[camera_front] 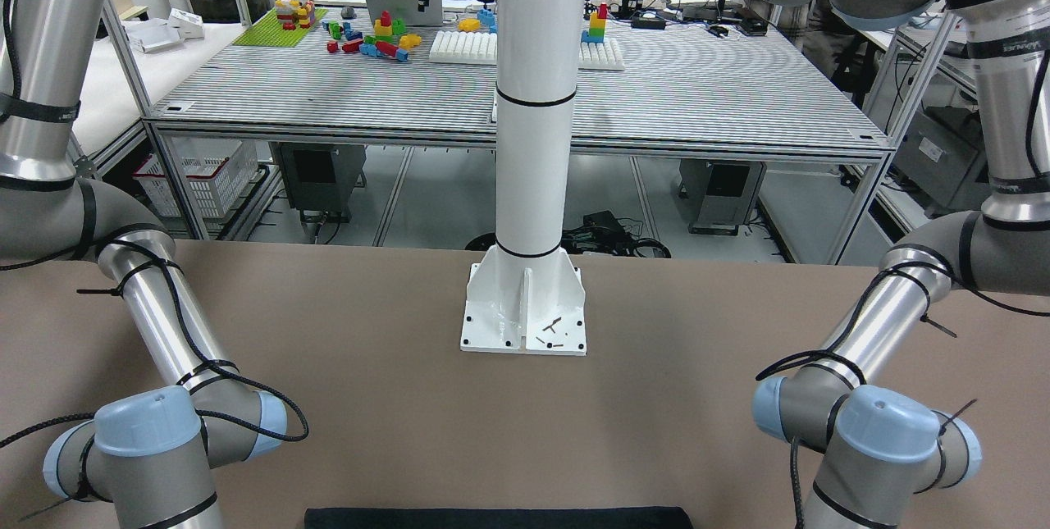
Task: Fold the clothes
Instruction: 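Release the hem and draw both grippers back from the folded shirt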
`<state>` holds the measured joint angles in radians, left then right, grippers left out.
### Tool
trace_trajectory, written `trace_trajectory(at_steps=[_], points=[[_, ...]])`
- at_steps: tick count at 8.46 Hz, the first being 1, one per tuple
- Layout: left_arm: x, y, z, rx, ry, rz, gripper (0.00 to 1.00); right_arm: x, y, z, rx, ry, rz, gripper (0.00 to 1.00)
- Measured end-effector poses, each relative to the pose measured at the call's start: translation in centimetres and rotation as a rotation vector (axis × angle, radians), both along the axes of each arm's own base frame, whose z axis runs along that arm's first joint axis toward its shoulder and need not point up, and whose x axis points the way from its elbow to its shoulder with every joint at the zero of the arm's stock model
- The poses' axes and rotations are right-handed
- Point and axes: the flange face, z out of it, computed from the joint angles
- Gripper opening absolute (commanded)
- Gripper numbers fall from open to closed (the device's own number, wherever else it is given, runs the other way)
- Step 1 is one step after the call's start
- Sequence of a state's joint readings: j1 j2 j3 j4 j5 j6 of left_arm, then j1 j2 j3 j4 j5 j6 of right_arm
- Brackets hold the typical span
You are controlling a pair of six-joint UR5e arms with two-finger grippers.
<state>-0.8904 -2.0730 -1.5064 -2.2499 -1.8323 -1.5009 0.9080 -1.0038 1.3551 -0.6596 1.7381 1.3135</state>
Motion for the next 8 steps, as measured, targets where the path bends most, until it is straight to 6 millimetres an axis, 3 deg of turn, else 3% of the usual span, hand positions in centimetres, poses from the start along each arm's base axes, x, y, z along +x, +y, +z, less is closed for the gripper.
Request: trace_trajectory(at_steps=[1,2,8], points=[[-0.3,0.3,-1.1,0.012,0.014,0.001,0.77,0.1,0.1,-1.3,0.005,-0.025,0.003,0.95],[-0.5,0.6,-2.0,0.014,0.016,0.001,0.94,0.2,0.4,-2.4,0.01,-0.045,0.003,0.94],[-2.2,0.1,-2.8,0.003,-0.02,-0.042,0.94,0.2,1.2,-2.1,-0.014,-0.06,-0.056,0.94]])
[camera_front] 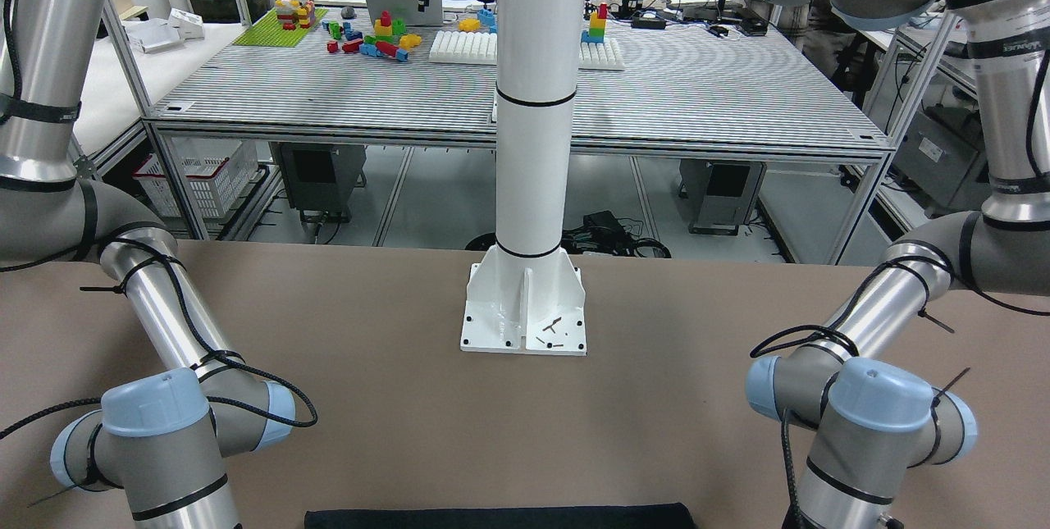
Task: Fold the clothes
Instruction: 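Release the hem and draw both grippers back from the folded shirt, then grasp the folded shirt's corner nearest the right gripper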
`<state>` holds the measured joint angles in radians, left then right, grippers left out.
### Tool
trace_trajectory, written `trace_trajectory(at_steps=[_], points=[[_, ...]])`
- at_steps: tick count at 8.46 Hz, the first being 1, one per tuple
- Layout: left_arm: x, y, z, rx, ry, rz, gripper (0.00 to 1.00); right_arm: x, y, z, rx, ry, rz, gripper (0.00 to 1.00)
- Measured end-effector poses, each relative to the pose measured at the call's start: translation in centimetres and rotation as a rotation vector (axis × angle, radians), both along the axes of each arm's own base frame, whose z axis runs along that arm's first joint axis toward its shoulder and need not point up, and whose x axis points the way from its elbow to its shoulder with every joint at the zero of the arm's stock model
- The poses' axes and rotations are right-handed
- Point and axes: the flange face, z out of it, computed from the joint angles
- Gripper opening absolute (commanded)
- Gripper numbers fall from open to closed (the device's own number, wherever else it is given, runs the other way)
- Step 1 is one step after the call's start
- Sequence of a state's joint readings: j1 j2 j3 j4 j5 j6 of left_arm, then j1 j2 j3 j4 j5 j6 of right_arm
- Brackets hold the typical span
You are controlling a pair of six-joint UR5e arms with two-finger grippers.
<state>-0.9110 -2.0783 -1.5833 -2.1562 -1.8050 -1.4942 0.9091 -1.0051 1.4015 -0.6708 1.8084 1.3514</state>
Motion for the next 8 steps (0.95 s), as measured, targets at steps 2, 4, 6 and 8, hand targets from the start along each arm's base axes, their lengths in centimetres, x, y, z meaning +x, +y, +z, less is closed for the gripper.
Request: trace_trajectory(at_steps=[2,4,6,8], points=[[-0.2,-0.3,-0.2,-0.003,-0.004,-0.008,0.94,0.8,2.3,2.2,-0.04,-0.001,-0.073,0.94],[-0.1,-0.9,-1.5,-0.019,-0.022,-0.017,0.94,1.6,6.3,4.8,-0.11,0.019,-0.161,0.94],[0.1,-1.5,-3.1,-0.021,-0.035,-0.031,0.94,-0.3,10.5,7.7,-0.164,0.051,-0.243,0.8],[0.1,-1.6,-3.5,-0.009,-0.049,-0.029,0.94,-3.0,13.5,9.8,-0.196,0.08,-0.298,0.93]])
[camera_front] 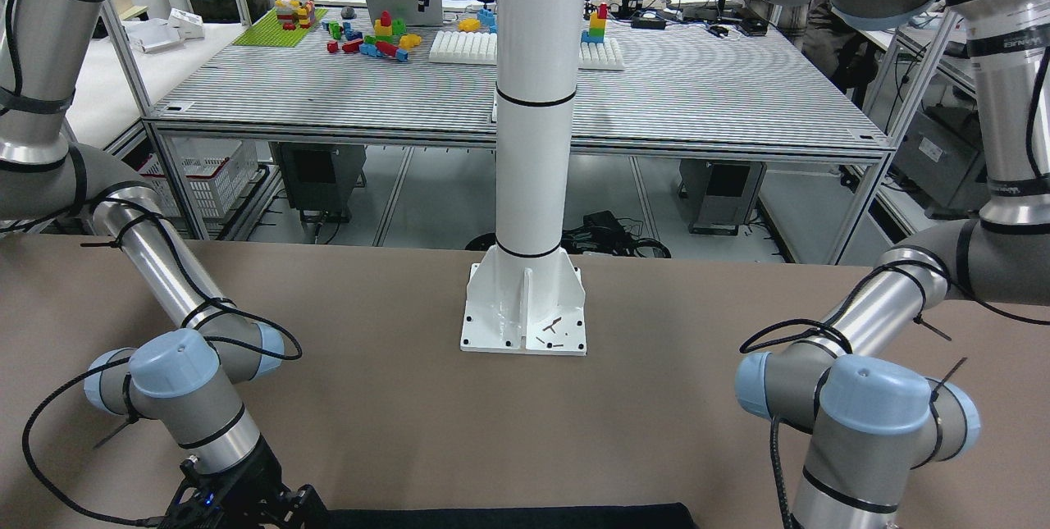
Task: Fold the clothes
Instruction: 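Grasp the folded shirt's corner nearest the right gripper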
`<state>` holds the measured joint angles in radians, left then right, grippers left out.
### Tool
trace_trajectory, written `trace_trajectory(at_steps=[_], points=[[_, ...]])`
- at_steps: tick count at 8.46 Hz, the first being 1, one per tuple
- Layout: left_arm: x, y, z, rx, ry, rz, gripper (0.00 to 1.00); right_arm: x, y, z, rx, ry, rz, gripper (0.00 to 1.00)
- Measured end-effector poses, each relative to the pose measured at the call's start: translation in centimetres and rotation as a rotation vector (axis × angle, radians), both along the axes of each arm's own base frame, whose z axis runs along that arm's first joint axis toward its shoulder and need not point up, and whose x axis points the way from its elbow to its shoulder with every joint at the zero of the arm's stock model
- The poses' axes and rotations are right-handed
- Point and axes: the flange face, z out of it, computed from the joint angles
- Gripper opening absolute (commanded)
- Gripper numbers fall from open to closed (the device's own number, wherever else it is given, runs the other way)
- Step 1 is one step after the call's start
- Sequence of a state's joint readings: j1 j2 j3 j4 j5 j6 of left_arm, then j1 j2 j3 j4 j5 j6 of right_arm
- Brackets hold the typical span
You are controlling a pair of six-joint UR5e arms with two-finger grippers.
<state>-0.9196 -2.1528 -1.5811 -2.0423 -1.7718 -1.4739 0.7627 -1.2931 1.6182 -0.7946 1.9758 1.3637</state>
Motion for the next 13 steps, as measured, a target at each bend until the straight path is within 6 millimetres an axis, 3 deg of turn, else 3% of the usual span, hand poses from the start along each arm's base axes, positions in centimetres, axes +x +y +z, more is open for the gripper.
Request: trace_trajectory(at_steps=[2,3,4,5,13], points=[[0.0,0.0,0.1,0.006,-0.009,0.001,0.94,-1.4,1.9,1.8,-0.013,0.024,-0.025,0.94],[0.0,-0.1,0.2,0.007,-0.012,0.001,0.94,-2.0,2.7,2.5,-0.015,0.035,-0.031,0.86],[-0.1,-0.1,0.2,0.008,-0.014,0.001,0.94,-2.7,3.3,2.8,-0.011,0.044,-0.032,0.2],[0.0,-0.1,0.3,0.008,-0.015,0.002,0.94,-3.2,3.8,2.9,-0.006,0.049,-0.033,0.0],[0.1,-0.1,0.2,0.014,-0.018,0.004,0.94,-3.3,5.2,-0.4,0.007,-0.012,-0.1,0.0]])
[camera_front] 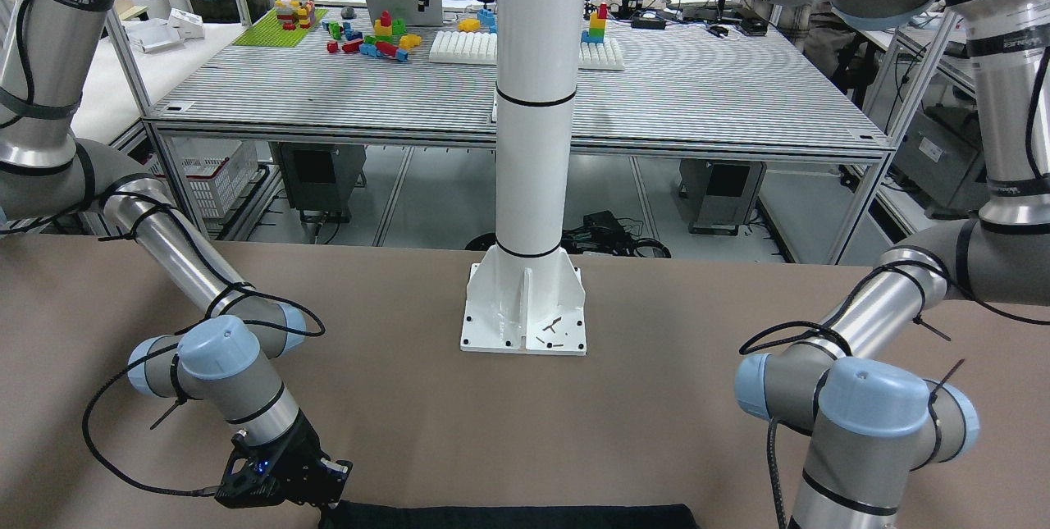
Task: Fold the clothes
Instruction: 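Grasp the folded shirt's corner nearest the right gripper, then drag the shirt corner toward the robot with the right gripper, rotating it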
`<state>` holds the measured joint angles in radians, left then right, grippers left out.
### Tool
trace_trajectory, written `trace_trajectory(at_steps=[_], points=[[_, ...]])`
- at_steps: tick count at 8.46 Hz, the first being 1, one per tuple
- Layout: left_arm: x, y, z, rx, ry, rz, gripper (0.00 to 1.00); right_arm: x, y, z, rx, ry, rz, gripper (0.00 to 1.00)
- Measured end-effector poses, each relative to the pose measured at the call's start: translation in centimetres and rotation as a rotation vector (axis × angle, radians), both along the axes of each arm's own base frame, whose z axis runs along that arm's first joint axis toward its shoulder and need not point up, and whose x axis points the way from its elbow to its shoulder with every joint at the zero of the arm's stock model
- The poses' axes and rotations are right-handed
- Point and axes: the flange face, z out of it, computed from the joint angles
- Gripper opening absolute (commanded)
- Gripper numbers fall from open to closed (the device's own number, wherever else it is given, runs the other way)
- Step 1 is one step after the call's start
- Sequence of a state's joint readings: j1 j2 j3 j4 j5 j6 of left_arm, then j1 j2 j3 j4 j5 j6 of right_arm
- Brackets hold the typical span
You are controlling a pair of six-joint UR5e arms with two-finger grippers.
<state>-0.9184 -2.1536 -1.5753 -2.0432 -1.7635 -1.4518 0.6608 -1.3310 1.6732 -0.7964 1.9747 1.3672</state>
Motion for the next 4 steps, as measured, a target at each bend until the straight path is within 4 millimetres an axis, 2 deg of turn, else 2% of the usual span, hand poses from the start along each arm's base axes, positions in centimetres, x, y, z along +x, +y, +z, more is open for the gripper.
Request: trace_trajectory(at_steps=[2,4], points=[[0.0,0.0,0.0,0.005,-0.003,0.002,0.94,1.5,3.1,-4.1,-0.036,-0.103,-0.094,0.0],[0.0,0.0,0.0,0.008,-0.004,0.003,0.94,1.6,9.0,-8.0,-0.096,-0.194,-0.217,0.0]])
